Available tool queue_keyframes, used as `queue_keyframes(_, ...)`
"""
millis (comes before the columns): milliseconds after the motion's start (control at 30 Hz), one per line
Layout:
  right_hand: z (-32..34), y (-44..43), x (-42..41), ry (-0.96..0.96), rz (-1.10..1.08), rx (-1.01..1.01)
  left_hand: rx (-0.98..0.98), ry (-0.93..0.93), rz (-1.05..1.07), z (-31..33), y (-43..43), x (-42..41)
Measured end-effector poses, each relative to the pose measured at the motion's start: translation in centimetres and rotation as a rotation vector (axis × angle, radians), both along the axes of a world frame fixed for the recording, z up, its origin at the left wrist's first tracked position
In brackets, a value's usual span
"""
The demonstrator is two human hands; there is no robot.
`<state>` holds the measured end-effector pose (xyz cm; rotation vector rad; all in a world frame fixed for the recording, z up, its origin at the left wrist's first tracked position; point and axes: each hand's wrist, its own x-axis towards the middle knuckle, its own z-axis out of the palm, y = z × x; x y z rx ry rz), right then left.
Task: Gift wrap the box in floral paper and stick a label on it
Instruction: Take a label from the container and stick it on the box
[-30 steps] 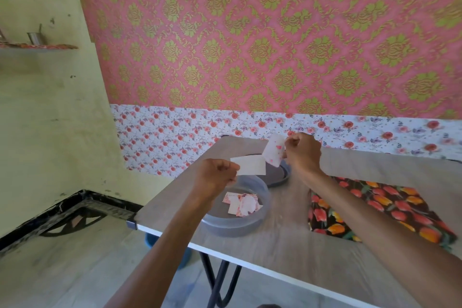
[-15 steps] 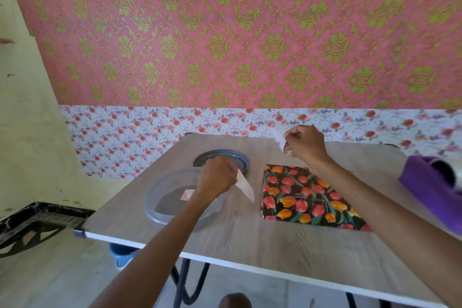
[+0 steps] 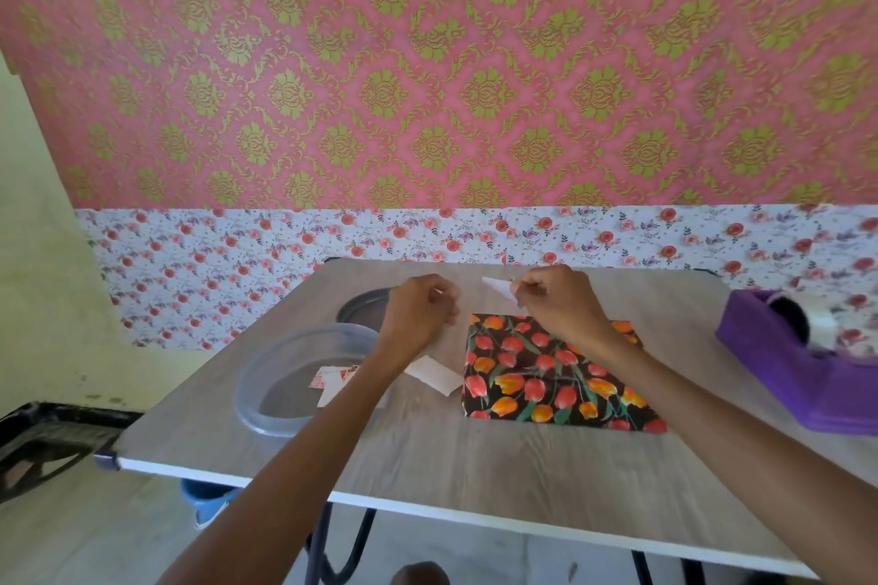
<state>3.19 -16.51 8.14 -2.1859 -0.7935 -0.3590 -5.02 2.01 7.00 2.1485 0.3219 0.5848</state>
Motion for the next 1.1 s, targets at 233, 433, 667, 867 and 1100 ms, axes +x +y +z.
queue_keyframes(233,-0.6,-0.7,-3.3,-0.174,0.023,-0.158,-0.550,0.028,-0.141,1.4,-2.9,1.6)
queue_keyframes(433,-0.5,-2.7,-2.1,-0.147,-0.044,-0.201,-0.367,0.052,-0.167,1.2,-3.6,2.7)
queue_keyframes(667,0.4,-4.6,0.3,0.074,-0.115,0.133,-0.260,0.067,-0.314,2.1,-4.4,3.0)
queue_keyframes(867,0.7,-5.1,1.1,0.309,-0.015,0.337,-0.137,0.112,-0.372,2.1,-5.6,2.9)
queue_keyframes(1100,0.6,-4.1,-0.1,0.365,-0.136,0.319,-0.008,-0.013,-0.246,1.3,-7.4,4.0)
